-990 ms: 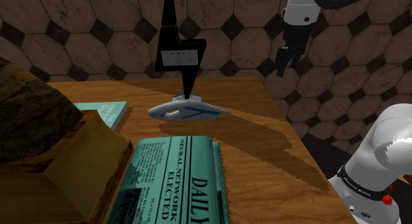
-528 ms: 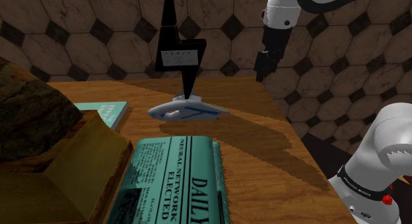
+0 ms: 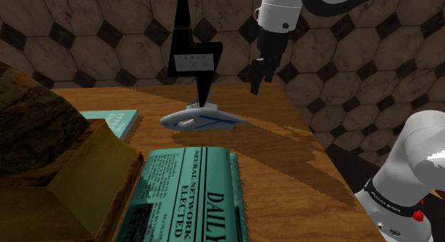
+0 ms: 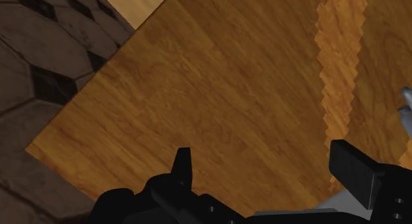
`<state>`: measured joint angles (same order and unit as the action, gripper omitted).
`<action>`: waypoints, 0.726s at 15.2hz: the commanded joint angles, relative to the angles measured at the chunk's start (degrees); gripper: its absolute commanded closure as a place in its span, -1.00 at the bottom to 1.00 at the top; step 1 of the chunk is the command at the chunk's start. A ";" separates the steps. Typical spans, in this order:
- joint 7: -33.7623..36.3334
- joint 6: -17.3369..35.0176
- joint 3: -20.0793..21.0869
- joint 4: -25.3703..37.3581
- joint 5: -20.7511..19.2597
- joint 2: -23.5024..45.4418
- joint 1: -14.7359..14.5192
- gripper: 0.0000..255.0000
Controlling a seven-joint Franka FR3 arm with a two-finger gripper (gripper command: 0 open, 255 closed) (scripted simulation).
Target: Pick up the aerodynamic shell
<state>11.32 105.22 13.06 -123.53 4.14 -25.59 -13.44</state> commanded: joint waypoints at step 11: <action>3.85 6.42 9.27 12.91 -0.75 12.88 -5.10 -1.00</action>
<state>14.67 111.08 21.44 -111.84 3.71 -13.94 -18.10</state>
